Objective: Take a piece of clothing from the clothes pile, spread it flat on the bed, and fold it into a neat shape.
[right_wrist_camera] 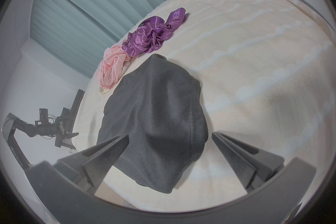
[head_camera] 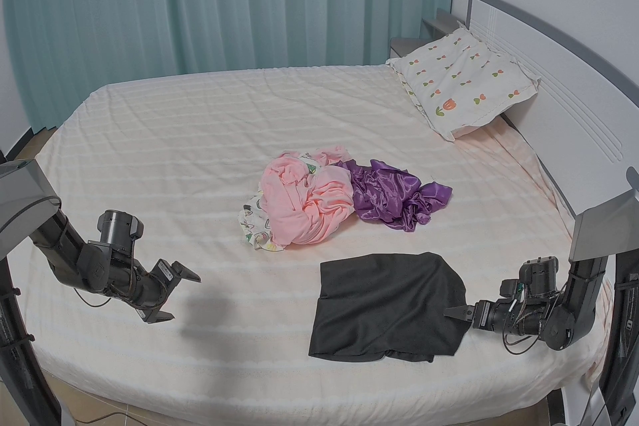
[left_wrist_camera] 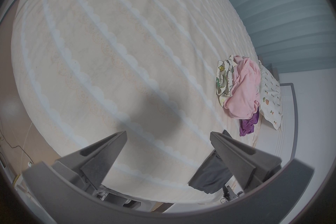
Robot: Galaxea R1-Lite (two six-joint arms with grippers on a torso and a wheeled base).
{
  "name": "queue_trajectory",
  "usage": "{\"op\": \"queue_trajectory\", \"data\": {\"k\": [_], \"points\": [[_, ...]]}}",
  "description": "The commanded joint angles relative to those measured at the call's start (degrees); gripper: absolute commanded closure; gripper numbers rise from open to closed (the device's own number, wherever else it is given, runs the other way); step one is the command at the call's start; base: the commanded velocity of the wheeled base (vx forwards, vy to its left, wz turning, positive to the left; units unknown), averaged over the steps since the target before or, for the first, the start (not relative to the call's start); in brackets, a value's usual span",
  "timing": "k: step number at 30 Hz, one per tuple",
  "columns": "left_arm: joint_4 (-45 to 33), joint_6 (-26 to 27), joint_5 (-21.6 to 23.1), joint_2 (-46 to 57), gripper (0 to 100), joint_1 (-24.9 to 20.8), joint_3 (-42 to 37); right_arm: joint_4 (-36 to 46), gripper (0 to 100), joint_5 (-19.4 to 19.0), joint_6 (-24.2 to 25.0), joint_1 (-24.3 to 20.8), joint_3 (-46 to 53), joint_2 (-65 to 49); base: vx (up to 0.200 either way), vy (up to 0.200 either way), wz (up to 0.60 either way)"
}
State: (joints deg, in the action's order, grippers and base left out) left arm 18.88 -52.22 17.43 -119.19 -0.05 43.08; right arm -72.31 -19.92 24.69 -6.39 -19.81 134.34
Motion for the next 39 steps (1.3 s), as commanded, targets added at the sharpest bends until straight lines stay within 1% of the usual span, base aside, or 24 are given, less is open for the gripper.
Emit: {"op": "queue_trajectory", "data": {"k": [1, 5, 15, 17, 19, 25, 26, 29, 36, 39], "points": [[0.4, -0.1, 0.1, -0.1, 0, 0.0, 0.1, -2.8, 0, 0.0, 0.2, 0.1, 1.0, 2.9, 0.000, 0.000, 0.00], [1.3, -0.1, 0.0, -0.3, 0, -0.1, 0.0, -3.2, 0, -0.1, 0.3, 0.1, 1.4, 2.9, 0.000, 0.000, 0.00], [1.4, -0.1, -0.7, -0.7, 0, -0.5, 0.0, -3.3, 0, -0.2, 0.3, 0.1, 1.4, 2.9, 0.000, -0.200, 0.00], [1.6, -0.1, -0.7, -0.7, 0, -0.4, 0.0, -3.4, 0, -1.0, 0.6, 0.1, 1.4, 2.9, 0.000, -0.200, 0.00], [1.8, -0.2, -0.7, -0.7, 0, -0.4, 0.0, -3.5, 0, -1.6, 0.9, 0.2, 1.6, 2.9, 0.000, 0.000, 0.00], [1.9, -0.2, -0.7, -0.7, 0, -0.4, 0.0, -4.2, 0, -1.6, 0.9, 0.1, 2.2, 2.9, 0.000, 0.000, 0.00], [1.9, -0.2, -0.7, -0.7, 0, -0.4, 0.0, -4.3, 100, -1.7, 0.8, -0.1, 2.6, 2.9, 0.000, 0.000, 0.00], [1.9, -0.2, -0.7, -0.8, 0, -0.4, 0.1, -5.2, 100, -2.5, 1.0, -1.4, 3.0, 2.9, 0.000, 0.000, 0.00], [1.9, -0.2, -0.7, -0.8, 0, -0.4, 0.1, -7.2, 100, -1.7, 2.4, -5.6, 3.0, 3.9, 0.000, 0.000, 0.00], [1.9, -0.2, -0.7, -0.7, 0, -0.4, 0.1, -7.6, 100, -1.7, 2.4, -5.7, 3.2, 3.9, 0.000, 0.000, 0.00]]}}
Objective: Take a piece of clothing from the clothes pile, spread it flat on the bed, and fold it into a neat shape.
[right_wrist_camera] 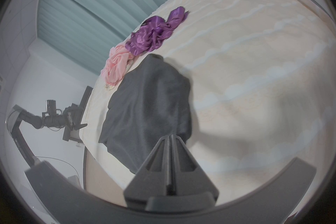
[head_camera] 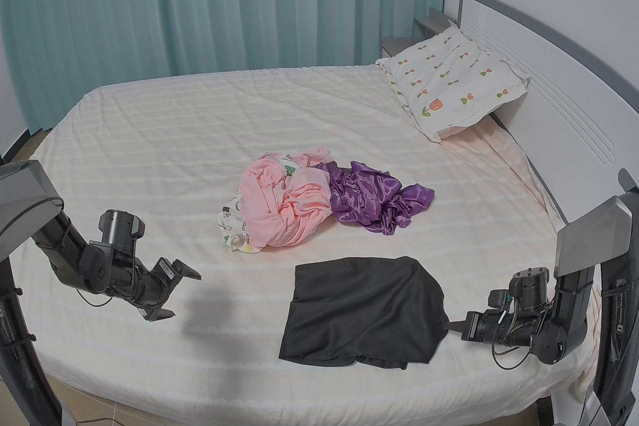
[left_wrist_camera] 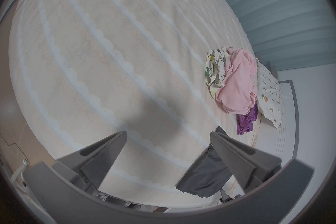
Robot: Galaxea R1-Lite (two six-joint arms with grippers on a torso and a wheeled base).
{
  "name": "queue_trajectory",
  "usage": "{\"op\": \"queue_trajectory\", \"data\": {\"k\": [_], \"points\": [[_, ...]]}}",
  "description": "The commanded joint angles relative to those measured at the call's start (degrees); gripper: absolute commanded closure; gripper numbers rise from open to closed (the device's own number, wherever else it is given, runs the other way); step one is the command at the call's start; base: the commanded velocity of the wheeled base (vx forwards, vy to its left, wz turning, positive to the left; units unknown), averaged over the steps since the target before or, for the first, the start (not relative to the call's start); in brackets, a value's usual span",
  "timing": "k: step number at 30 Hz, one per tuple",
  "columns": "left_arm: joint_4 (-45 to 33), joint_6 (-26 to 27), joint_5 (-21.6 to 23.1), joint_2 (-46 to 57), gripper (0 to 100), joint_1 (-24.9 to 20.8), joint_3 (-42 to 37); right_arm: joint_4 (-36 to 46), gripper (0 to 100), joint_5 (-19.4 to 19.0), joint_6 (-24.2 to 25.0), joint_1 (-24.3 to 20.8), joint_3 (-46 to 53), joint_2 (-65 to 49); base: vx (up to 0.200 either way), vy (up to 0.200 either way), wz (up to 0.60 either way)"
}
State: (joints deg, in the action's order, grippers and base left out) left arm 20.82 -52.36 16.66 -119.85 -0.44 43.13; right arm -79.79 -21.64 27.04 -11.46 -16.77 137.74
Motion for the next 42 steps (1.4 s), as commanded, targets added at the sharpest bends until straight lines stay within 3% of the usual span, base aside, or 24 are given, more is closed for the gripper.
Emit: {"op": "queue_trajectory", "data": {"k": [1, 6, 7, 21, 22, 26, 35, 42], "points": [[0.0, 0.0, 0.0, 0.0, 0, 0.0, 0.0, 0.0, 100, 0.0, 0.0, -0.6, 0.3, 0.4, 0.000, 0.000, 0.00], [0.0, 0.0, 0.0, 0.0, 0, 0.0, 0.0, -0.1, 100, -0.1, 0.1, -0.1, 1.3, -0.1, 0.000, 0.000, 0.00], [0.0, 0.0, 0.0, -0.1, 0, 0.0, 0.0, -0.2, 0, -0.2, 0.1, 0.3, 1.7, -0.2, 0.000, 0.000, 0.00], [0.0, 0.0, -0.1, -0.1, 0, 0.0, 0.0, -6.3, 0, 1.2, 0.1, -2.7, 1.6, 3.7, 0.000, 0.000, 0.00], [0.0, 0.0, -0.1, -0.1, 0, 0.0, 0.0, -6.3, 100, 2.4, 0.0, -3.4, 1.5, 4.3, 0.000, 0.000, 0.00], [0.0, 0.0, -0.1, -0.1, 0, 0.0, 0.0, -6.3, 100, 4.3, -0.1, -4.2, 1.5, 4.6, 0.000, 0.000, 0.00], [-0.1, 0.0, -0.1, -0.1, 0, 0.0, 0.0, -7.0, 100, 4.1, -0.1, -3.3, 4.3, 2.9, 0.000, 0.000, 0.00], [0.0, 0.0, -0.1, -0.1, 0, -0.1, 0.0, -9.4, 100, 0.2, 0.0, -2.3, 9.1, -2.0, 0.000, 0.000, 0.00]]}}
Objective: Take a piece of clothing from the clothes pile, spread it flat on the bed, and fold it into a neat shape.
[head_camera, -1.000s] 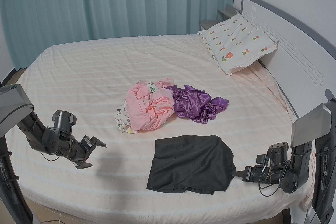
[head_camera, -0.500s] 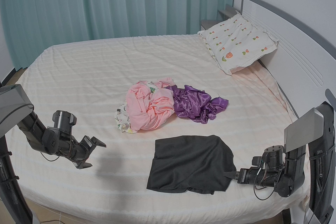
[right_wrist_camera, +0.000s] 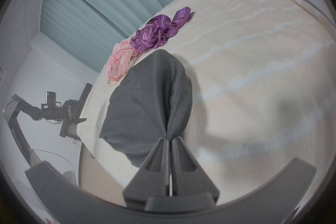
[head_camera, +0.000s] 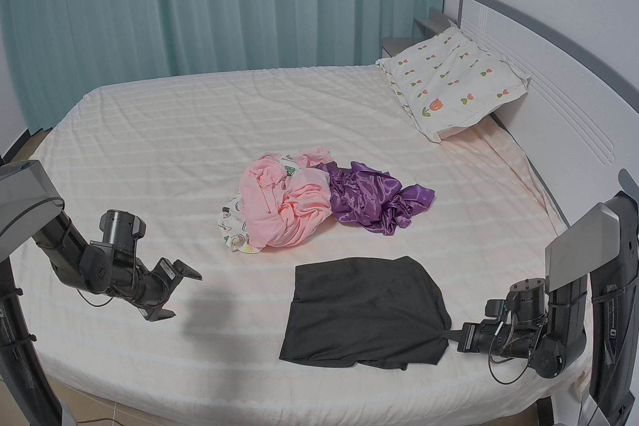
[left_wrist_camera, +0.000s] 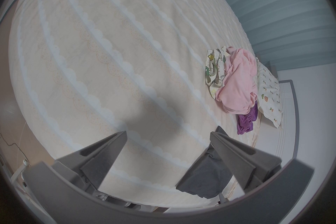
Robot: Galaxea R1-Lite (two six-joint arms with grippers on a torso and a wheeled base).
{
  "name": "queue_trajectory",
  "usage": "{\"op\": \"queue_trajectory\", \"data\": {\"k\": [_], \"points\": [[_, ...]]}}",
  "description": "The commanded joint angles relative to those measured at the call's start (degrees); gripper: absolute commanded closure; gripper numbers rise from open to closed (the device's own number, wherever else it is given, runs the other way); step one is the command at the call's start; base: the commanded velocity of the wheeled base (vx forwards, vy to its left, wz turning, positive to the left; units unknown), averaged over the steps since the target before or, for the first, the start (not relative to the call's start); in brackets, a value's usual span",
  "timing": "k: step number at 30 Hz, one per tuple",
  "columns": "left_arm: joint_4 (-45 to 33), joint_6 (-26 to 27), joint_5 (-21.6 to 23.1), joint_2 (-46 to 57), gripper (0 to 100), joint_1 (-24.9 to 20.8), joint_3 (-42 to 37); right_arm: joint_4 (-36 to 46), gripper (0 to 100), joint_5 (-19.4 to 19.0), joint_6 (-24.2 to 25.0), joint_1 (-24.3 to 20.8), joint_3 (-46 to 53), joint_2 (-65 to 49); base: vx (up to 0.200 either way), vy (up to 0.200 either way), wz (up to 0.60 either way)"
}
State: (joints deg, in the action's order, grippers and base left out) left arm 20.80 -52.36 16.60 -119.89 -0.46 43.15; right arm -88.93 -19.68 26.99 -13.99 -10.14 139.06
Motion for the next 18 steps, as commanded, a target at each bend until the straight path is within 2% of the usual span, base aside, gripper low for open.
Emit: {"op": "queue_trajectory", "data": {"k": [1, 3, 4, 11, 14, 18], "points": [[0.0, 0.0, 0.0, -0.1, 0, 0.0, 0.0, -0.1, 100, -2.6, 0.1, 0.2, 3.1, -3.8, 0.000, 0.000, 0.00], [0.0, 0.0, 0.0, -0.1, 0, 0.0, 0.0, 0.0, 100, -2.8, 0.0, 0.2, 3.4, -3.5, 0.000, 0.000, 0.00], [0.0, 0.0, 0.0, -0.1, 0, 0.0, 0.0, 0.1, 0, -2.7, -0.1, 0.2, 3.4, -3.4, 0.000, 0.000, 0.00], [0.0, 0.0, 0.0, -0.1, 0, 0.0, 0.0, -0.3, 0, -2.7, -0.7, 2.1, 1.3, -1.5, 0.000, 0.000, 0.00], [-0.1, 0.0, 0.0, -0.1, 0, 0.0, -0.1, 0.2, 0, -2.7, -0.1, 3.7, -3.1, -1.2, 0.000, 0.000, 0.00], [0.0, 0.0, 0.0, -0.1, 0, -0.1, -0.1, 4.1, 0, -2.4, 4.7, 3.8, -12.0, 0.8, 0.000, 0.000, 0.00]]}}
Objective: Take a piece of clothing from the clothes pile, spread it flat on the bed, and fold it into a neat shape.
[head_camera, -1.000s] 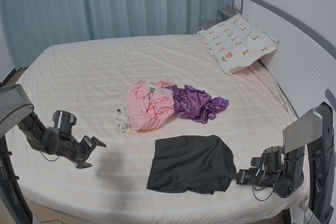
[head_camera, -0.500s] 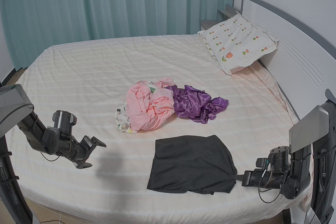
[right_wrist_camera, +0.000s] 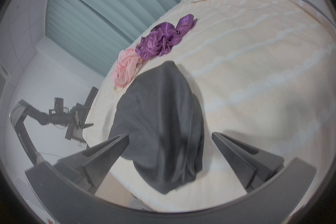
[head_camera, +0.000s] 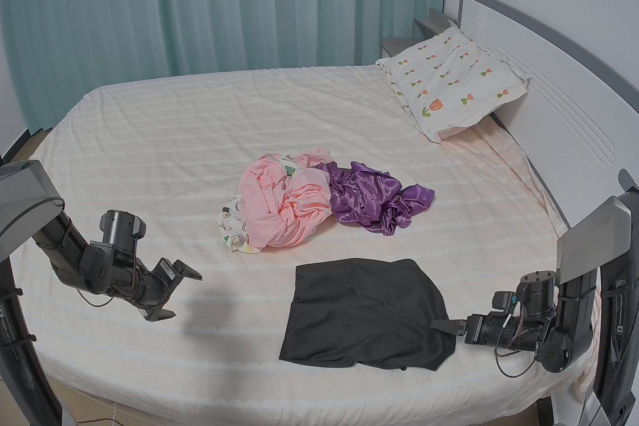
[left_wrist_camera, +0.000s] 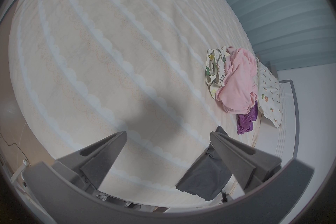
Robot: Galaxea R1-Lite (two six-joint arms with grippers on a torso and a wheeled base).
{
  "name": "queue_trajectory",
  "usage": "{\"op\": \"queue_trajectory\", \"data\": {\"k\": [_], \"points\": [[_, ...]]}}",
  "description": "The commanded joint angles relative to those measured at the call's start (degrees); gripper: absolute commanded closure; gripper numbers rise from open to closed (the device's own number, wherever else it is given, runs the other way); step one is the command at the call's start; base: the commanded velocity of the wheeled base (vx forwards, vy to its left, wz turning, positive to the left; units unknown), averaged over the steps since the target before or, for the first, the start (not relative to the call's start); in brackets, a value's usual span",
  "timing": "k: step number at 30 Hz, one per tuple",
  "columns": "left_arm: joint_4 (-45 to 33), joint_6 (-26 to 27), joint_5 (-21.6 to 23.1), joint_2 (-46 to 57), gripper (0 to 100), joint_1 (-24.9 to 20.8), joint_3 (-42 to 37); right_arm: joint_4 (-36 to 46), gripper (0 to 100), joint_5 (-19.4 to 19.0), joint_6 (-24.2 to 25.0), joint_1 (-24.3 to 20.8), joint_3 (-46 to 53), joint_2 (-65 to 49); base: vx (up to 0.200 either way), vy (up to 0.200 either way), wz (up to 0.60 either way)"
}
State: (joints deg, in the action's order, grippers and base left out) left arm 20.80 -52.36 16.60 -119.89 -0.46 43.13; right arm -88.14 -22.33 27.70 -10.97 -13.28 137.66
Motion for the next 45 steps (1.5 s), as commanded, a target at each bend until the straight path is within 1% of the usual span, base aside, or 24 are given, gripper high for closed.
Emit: {"op": "queue_trajectory", "data": {"k": [1, 2, 3, 6, 7, 10, 15, 16, 17, 19, 25, 27, 29, 31, 33, 36, 39, 40, 45], "points": [[-0.1, 0.0, 0.0, -0.1, 0, 0.0, -0.1, 4.5, 0, 0.4, 5.0, 0.7, -10.6, 2.3, 0.000, 0.000, 0.00], [-0.1, 0.0, 0.0, -0.1, 0, -0.1, -0.1, 5.6, 0, 0.4, 5.8, 0.6, -12.0, 2.3, 0.000, 0.000, 0.00], [0.0, 0.0, -0.1, -0.1, 0, -0.1, -0.1, 8.8, 0, 0.9, 7.5, 0.3, -15.6, 2.5, 0.000, 0.000, 0.00], [0.0, 0.0, -0.1, -0.1, 0, 0.0, -0.1, 15.8, 0, 2.6, 8.7, -0.3, -22.9, 3.8, 0.000, 0.000, 0.00], [0.0, 0.0, -0.1, -0.1, 0, -0.1, -0.1, 16.9, 0, 3.2, 8.7, -0.5, -24.2, 3.9, 0.000, 0.000, 0.00], [0.0, 0.0, -0.1, -0.1, 0, 0.0, -0.1, 19.1, 0, 4.0, 8.8, -1.1, -26.2, 4.2, 0.000, 0.000, 0.00], [0.0, 0.0, -0.1, -0.1, 0, -0.1, -0.1, 19.4, 0, 4.0, 9.5, -1.7, -28.9, 5.3, 0.000, 0.000, 0.00], [0.0, 0.0, -0.1, -0.1, 0, -0.1, -0.1, 19.3, 100, 4.1, 10.4, -1.7, -29.1, 5.3, 0.000, 0.000, 0.00], [0.0, 0.0, -0.1, -0.1, 0, -0.1, -0.1, 19.3, 100, 4.1, 12.0, -1.7, -29.1, 5.1, 0.000, 0.000, 0.00], [0.0, 0.0, -0.1, -0.1, 0, -0.1, -0.1, 19.2, 100, 4.1, 13.4, -1.7, -29.4, 5.0, 0.000, 0.000, 0.00], [0.0, 0.0, -0.1, -0.1, 0, -0.1, -0.1, 18.7, 100, 5.5, 14.1, -1.5, -29.5, 5.0, 0.000, 0.000, 0.00], [0.0, 0.0, -0.1, -0.1, 0, -0.1, -0.1, 18.6, 100, 7.0, 14.2, -1.4, -29.4, 5.0, 0.000, 0.000, 0.00], [0.0, 0.0, -0.1, -0.1, 0, -0.1, -0.1, 18.4, 100, 7.4, 14.7, -1.3, -29.4, 4.9, 0.000, 0.000, 0.00], [0.0, 0.0, -0.2, -0.1, 0, -0.1, -0.1, 17.0, 100, 8.2, 16.6, -1.2, -29.0, 4.8, 0.000, 0.000, 0.00], [0.0, 0.0, -1.0, -0.1, 0, -0.1, -0.1, 15.2, 100, 8.6, 17.3, -1.2, -28.7, 5.0, 0.000, 0.000, 0.00], [0.0, 0.0, -1.9, -0.6, 0, -0.7, -0.1, 12.5, 100, 9.4, 17.2, -1.2, -27.8, 5.4, 0.000, 0.000, 0.00], [0.1, -0.1, -2.4, -0.8, 0, -0.9, -0.1, 11.7, 100, 9.4, 16.9, -1.2, -26.7, 5.4, 0.000, 0.000, 0.00], [0.0, 0.0, -2.4, -0.7, 0, -0.9, -0.1, 11.8, 0, 9.4, 16.9, -1.2, -26.6, 5.4, 0.000, 0.000, 0.00], [0.0, -0.1, -2.4, -0.7, 0, -0.9, -0.1, 11.5, 0, 9.7, 16.6, -1.2, -26.0, 4.7, 0.000, 0.000, 0.00]]}}
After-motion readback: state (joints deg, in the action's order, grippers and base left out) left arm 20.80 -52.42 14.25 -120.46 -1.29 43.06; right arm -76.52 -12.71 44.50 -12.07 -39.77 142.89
